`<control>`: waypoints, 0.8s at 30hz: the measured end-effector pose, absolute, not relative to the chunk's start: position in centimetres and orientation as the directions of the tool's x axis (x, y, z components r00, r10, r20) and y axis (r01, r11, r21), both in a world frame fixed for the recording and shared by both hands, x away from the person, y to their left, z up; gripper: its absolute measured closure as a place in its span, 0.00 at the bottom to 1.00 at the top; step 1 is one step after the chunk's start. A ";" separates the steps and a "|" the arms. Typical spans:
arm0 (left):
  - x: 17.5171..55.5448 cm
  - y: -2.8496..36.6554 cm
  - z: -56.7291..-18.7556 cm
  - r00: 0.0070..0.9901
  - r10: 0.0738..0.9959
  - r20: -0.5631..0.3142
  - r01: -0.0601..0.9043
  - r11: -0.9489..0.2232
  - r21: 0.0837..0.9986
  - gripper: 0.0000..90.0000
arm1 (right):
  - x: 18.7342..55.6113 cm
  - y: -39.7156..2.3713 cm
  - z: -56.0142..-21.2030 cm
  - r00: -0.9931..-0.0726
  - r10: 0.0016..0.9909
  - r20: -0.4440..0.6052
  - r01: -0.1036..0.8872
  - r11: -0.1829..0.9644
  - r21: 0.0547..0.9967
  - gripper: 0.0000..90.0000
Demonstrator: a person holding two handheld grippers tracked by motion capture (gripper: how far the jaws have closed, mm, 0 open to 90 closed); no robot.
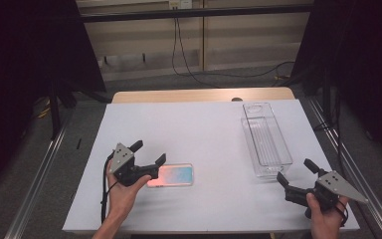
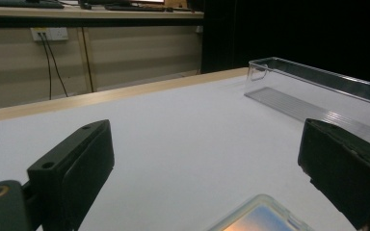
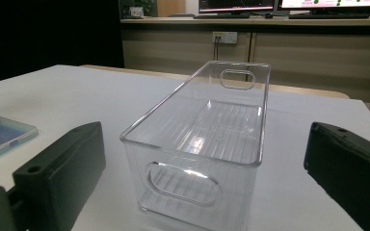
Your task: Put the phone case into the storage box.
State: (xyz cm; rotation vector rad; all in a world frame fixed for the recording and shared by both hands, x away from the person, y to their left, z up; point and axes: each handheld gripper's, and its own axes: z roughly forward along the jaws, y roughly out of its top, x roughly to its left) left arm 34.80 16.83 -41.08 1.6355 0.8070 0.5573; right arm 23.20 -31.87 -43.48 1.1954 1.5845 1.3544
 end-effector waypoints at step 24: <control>36.7 14.4 -40.7 0.660 0.750 -0.039 0.202 -0.128 0.971 0.15 | 23.2 -31.9 -43.5 -0.310 0.950 0.040 0.191 0.021 0.981 0.00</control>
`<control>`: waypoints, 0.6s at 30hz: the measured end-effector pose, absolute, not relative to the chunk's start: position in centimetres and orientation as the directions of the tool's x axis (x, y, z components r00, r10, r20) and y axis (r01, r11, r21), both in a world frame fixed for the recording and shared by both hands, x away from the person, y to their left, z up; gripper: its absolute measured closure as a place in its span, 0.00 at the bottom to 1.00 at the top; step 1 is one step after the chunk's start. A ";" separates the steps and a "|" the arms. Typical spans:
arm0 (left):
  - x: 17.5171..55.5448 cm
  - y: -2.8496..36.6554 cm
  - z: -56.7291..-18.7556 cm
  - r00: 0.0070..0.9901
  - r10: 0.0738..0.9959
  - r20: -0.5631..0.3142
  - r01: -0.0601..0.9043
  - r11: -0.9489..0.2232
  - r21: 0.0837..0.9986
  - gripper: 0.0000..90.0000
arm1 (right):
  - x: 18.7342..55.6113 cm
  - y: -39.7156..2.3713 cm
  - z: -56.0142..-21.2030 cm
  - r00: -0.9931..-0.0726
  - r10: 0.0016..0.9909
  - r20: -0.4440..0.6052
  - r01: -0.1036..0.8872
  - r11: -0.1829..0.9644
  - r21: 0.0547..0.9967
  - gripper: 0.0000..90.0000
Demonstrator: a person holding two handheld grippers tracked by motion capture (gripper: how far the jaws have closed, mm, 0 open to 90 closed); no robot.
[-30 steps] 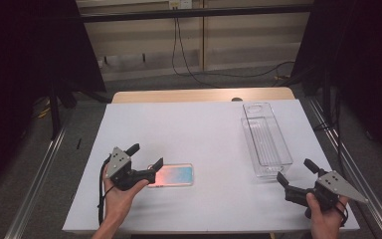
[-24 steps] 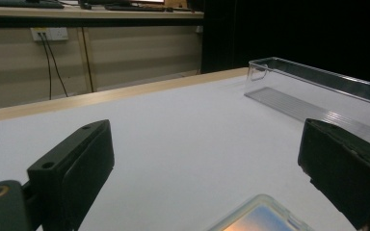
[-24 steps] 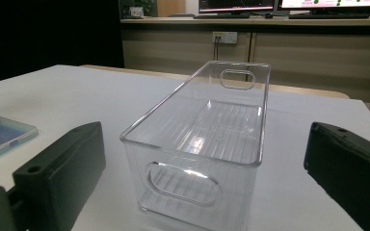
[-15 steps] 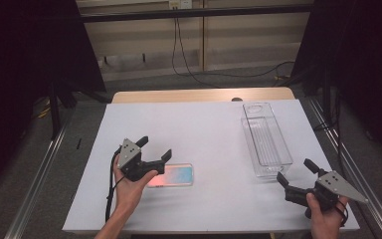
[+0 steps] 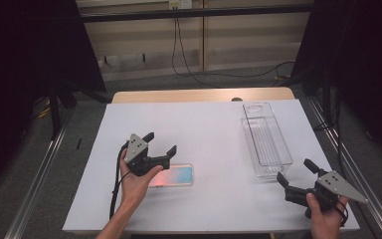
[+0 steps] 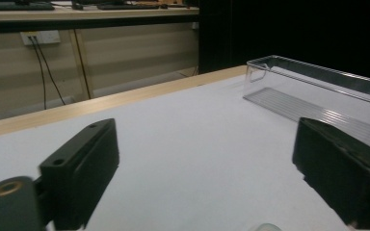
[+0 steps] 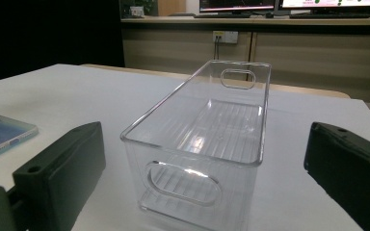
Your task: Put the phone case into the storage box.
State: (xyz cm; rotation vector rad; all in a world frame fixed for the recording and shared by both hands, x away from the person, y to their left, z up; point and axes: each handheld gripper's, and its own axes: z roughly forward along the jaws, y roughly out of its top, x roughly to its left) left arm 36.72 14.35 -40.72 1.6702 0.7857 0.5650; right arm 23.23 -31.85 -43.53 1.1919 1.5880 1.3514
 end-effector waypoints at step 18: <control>36.9 14.3 -41.0 0.692 0.717 -0.084 0.233 -0.110 0.966 0.55 | 23.2 -31.8 -43.5 -0.318 0.947 0.039 0.189 0.023 0.982 0.00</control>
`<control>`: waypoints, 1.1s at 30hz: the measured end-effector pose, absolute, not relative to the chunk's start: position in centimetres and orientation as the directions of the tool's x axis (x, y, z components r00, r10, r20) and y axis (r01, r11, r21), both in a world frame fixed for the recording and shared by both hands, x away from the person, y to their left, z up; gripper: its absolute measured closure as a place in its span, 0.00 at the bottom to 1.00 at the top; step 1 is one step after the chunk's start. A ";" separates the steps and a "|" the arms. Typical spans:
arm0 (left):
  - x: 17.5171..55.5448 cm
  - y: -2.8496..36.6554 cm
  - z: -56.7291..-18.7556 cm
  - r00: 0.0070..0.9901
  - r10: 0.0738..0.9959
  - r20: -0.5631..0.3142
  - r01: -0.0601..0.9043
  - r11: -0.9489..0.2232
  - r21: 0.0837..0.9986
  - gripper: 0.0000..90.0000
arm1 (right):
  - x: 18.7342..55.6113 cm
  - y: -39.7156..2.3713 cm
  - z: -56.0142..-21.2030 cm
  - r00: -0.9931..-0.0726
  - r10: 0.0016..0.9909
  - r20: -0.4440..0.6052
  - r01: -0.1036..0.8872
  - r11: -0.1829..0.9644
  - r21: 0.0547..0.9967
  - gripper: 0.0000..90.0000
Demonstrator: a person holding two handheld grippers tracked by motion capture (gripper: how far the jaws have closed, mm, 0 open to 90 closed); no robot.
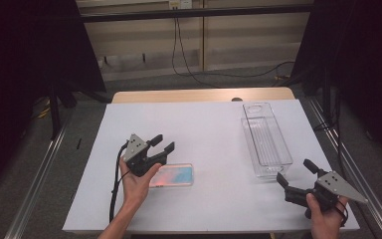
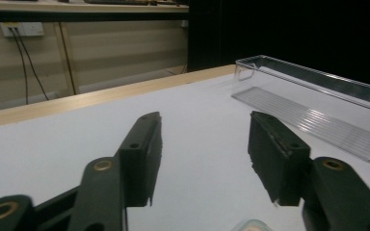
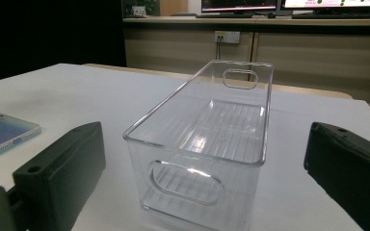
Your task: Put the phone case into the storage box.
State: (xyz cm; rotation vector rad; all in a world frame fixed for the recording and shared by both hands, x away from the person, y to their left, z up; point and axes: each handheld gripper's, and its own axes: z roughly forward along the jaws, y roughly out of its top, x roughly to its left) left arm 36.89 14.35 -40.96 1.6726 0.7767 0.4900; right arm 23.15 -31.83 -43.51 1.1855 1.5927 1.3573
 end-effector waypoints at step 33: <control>38.0 12.6 -40.9 0.758 0.623 -0.194 0.403 -0.213 0.890 1.00 | 23.1 -31.8 -43.5 -0.319 0.947 0.033 0.189 0.029 0.982 0.00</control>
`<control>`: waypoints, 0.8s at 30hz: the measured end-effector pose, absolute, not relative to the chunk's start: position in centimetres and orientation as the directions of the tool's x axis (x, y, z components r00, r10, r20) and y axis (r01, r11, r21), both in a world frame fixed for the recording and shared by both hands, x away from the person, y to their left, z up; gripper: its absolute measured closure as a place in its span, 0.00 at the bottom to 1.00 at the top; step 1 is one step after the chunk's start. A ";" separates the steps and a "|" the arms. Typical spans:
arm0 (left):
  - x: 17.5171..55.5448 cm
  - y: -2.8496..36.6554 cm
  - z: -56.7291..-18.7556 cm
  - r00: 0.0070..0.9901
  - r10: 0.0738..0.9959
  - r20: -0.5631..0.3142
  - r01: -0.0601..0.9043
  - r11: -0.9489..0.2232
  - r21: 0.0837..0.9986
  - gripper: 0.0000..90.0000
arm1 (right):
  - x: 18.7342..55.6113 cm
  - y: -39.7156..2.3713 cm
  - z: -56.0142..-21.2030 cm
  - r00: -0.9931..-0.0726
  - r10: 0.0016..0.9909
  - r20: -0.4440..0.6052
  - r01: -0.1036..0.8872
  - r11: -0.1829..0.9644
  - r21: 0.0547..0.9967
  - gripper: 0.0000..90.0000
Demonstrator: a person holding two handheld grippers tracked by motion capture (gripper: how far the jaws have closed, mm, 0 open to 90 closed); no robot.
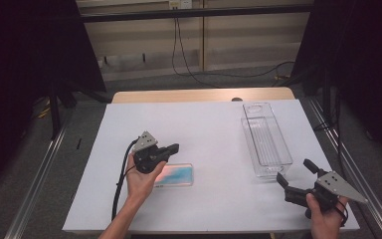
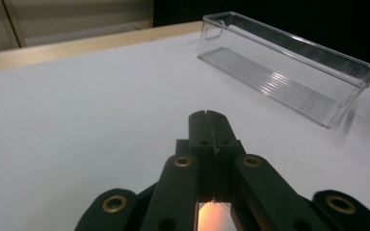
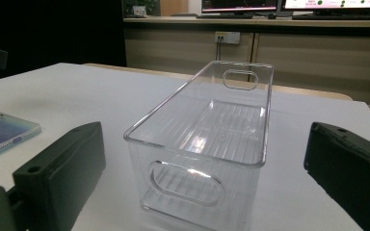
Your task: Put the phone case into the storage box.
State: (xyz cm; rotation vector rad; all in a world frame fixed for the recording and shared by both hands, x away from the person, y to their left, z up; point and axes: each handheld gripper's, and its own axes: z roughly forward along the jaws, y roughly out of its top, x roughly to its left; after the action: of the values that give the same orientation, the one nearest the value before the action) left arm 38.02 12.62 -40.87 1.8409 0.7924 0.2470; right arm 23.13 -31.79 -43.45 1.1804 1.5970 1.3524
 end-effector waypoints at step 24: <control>40.8 10.6 -40.9 0.746 0.623 -0.236 0.540 -0.358 0.762 1.00 | 23.2 -31.8 -43.5 -0.324 0.945 0.033 0.189 0.031 0.981 0.00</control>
State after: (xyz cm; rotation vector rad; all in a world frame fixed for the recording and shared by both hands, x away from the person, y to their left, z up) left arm 40.76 10.55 -40.94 2.0407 0.8764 0.1159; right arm 23.16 -31.76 -43.47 1.1772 1.6020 1.3544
